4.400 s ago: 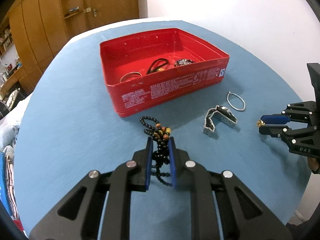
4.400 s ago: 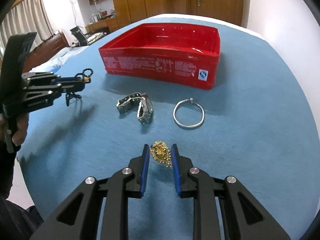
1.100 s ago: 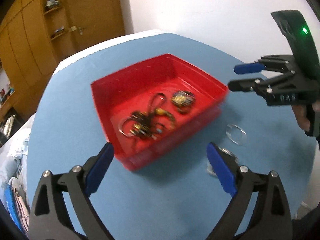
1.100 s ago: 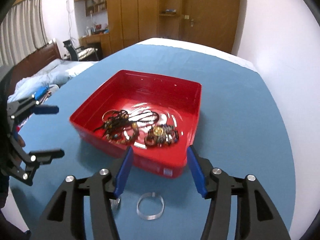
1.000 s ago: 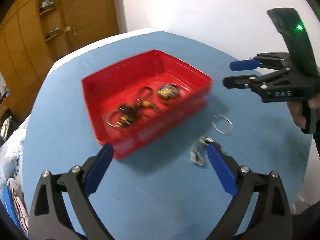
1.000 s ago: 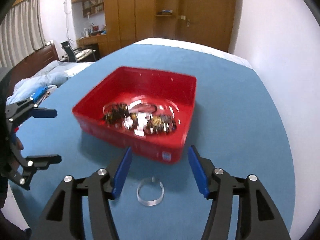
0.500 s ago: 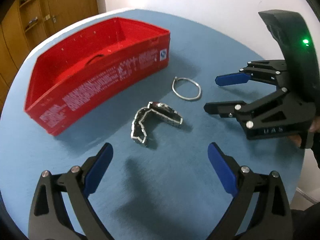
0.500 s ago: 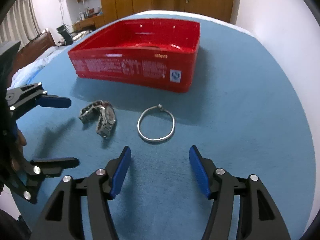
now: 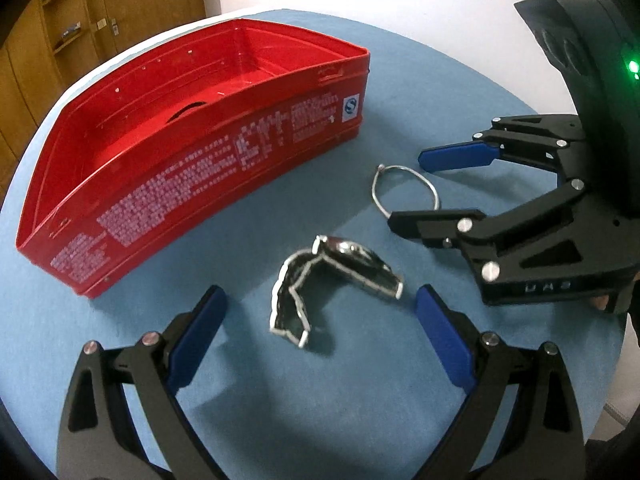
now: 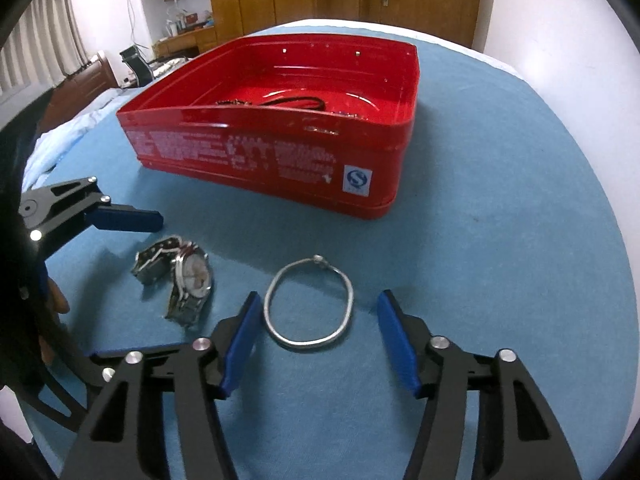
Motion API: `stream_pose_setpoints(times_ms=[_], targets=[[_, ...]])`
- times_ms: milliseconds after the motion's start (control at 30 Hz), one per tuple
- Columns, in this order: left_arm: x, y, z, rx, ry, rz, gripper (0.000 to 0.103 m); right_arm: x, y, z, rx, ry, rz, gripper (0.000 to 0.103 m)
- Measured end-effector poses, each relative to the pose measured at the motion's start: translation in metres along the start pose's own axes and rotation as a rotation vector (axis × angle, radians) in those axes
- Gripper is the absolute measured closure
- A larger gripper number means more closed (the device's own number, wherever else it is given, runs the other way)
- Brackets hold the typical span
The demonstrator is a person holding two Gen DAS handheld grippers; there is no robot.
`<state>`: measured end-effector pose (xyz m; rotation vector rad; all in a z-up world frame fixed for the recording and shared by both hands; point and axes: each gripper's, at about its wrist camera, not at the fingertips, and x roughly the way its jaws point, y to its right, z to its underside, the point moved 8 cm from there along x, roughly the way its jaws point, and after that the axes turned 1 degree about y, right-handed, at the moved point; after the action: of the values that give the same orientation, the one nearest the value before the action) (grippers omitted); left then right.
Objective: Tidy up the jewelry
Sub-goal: 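Move left gripper toward silver link watch while right gripper approaches thin silver bangle, then close left gripper on the watch while right gripper closes on the thin bangle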
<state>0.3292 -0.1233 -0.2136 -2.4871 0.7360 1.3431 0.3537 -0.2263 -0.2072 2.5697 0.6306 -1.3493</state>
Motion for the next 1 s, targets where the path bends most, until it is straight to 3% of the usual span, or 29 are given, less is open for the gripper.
stream_pose_setpoints(times_ms=[67,600,700,800,833,933,1000], targets=[[0.002,0.003,-0.004,0.003,0.001,-0.001,0.008,-0.001,0.008,0.0,0.015,-0.005,-0.011,0.056],[0.013,-0.007,-0.023,-0.033,0.011,-0.033,0.01,-0.002,0.026,0.006,0.023,0.011,-0.005,0.056],[0.011,-0.009,-0.024,-0.033,0.023,-0.042,0.023,-0.002,0.026,0.007,0.031,0.013,-0.006,0.056],[0.008,-0.008,-0.025,-0.036,0.032,-0.03,0.048,-0.003,0.026,0.008,0.04,0.012,-0.008,0.056],[0.006,-0.009,-0.025,-0.04,0.033,-0.021,0.065,-0.004,0.027,0.009,0.042,0.011,-0.008,0.056],[0.002,-0.014,-0.024,-0.067,0.028,-0.003,0.081,-0.005,0.027,0.009,0.043,0.01,-0.009,0.056],[0.001,-0.017,-0.022,-0.075,0.028,0.0,0.084,-0.005,0.027,0.009,0.046,0.01,-0.01,0.056]])
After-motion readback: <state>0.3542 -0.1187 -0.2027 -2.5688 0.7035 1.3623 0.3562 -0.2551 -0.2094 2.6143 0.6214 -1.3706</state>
